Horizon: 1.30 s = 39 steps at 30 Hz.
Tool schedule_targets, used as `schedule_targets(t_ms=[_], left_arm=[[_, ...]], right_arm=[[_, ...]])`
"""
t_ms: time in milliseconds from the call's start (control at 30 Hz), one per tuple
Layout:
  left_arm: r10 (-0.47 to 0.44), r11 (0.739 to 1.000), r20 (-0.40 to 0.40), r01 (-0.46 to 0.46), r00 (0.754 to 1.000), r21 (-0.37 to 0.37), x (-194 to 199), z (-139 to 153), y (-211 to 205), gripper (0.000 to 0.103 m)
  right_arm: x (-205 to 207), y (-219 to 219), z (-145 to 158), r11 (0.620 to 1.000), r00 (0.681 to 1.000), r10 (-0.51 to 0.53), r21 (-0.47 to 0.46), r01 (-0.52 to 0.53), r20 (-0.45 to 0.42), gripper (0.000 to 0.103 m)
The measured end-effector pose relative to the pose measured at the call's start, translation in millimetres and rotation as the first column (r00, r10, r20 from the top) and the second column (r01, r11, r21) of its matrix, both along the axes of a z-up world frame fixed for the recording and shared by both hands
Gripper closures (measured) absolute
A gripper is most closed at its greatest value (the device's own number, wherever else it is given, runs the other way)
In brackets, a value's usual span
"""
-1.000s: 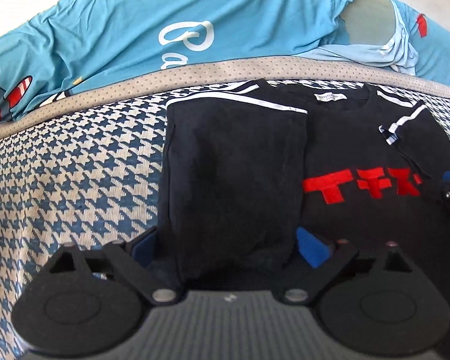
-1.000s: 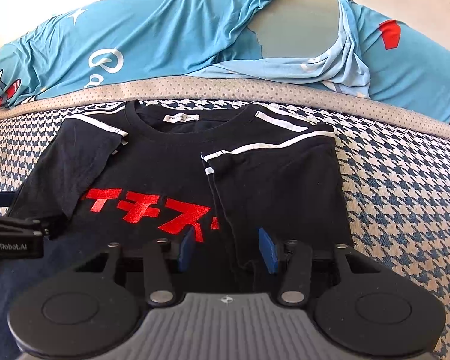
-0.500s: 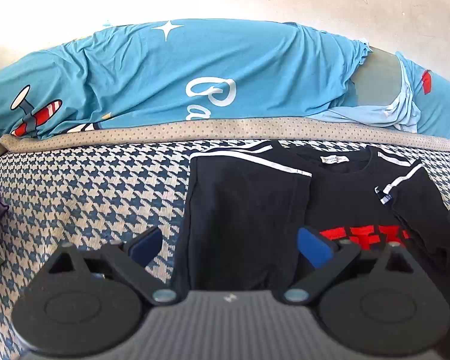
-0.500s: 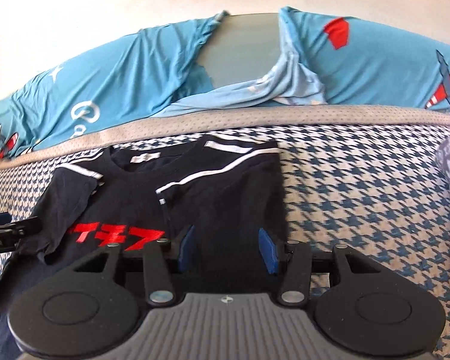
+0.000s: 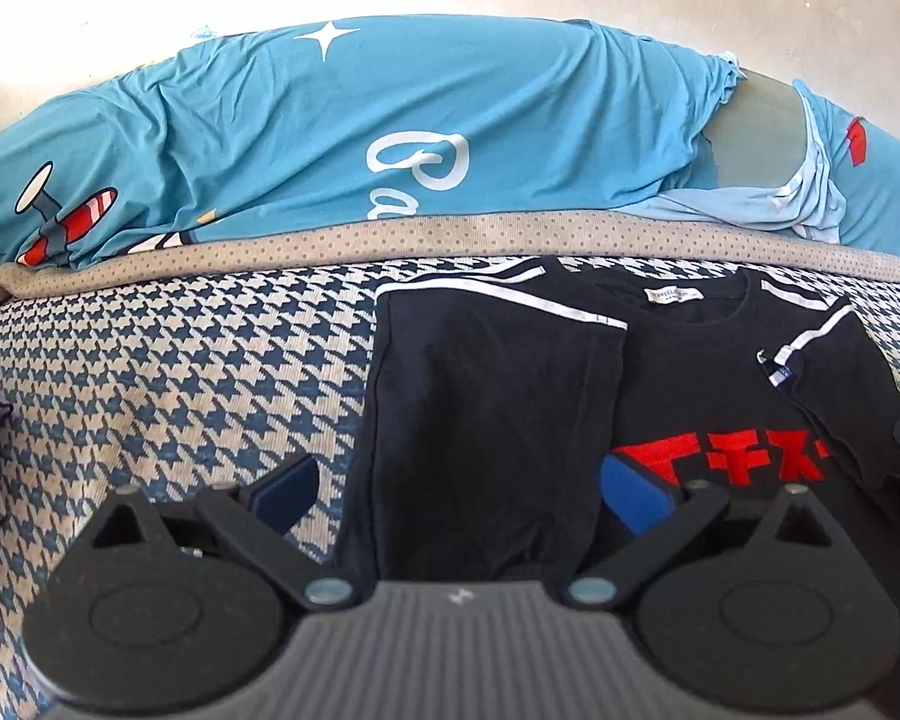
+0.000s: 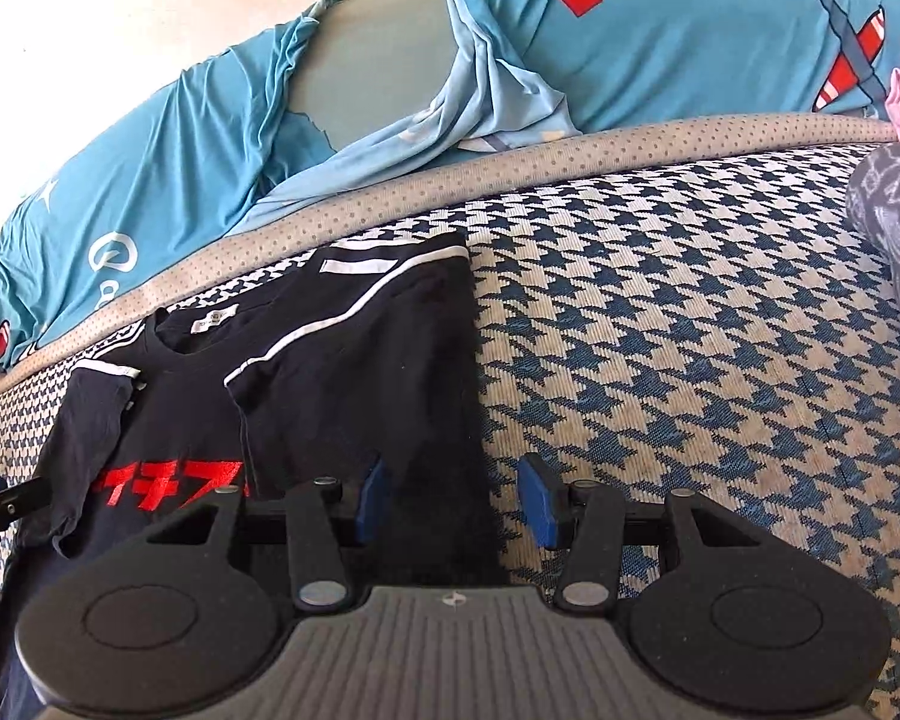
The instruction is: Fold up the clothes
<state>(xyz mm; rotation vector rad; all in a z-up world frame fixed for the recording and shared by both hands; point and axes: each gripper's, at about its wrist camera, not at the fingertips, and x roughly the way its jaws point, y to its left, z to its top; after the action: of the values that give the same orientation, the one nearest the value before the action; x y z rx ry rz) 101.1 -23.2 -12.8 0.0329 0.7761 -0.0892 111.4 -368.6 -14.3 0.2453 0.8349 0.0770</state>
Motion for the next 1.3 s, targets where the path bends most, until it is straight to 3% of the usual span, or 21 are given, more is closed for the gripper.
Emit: schedule_targets(t_ms=[200,300,400,433,867,967,1100,1300], left_arm=[[-0.017,1.0,0.004,0.017,1.0,0.006,-3,0,-3,0.002],[-0.023,1.0,0.004,0.023,1.0,0.015,-3,0,-5,0.001],[-0.017,1.0,0.001,0.017,1.0,0.015,-3,-1,-4,0.001],[-0.016,1.0,0.001,0.016,1.0,0.013,-3,-1,-3,0.001],[-0.011,1.0,-0.005,0.011,1.0,0.016,-1,-3,-3,0.0],[-0.011,1.0,-0.006,0.011,1.0,0.016,-1,-3,-3,0.0],[-0.011,1.0,-0.007,0.011,1.0,0.011,-2,-3,-2,0.0],[-0.008,1.0,-0.006,0.008,1.0,0.011,-2,-2,-2,0.0]], right_arm=[[-3,10,-5,0.996,0.998,0.048,-0.082,-0.045,0.036,0.066],[-3,11,-5,0.995,0.998,0.053,-0.083,-0.049,0.044,0.085],[-4,15,-3,0.994,0.998,0.052,-0.099,-0.047,0.047,0.089],[-4,16,-2,0.994,0.997,0.053,-0.102,-0.048,0.048,0.095],[-8,10,14,0.998,0.992,0.066,-0.004,-0.066,0.104,0.096],[-3,6,5,0.999,0.998,0.034,-0.004,-0.034,0.059,0.095],[1,-7,-4,0.997,1.0,0.004,0.071,-0.005,0.013,0.093],[-2,-9,-10,0.996,0.999,0.013,0.089,-0.016,0.029,0.091]])
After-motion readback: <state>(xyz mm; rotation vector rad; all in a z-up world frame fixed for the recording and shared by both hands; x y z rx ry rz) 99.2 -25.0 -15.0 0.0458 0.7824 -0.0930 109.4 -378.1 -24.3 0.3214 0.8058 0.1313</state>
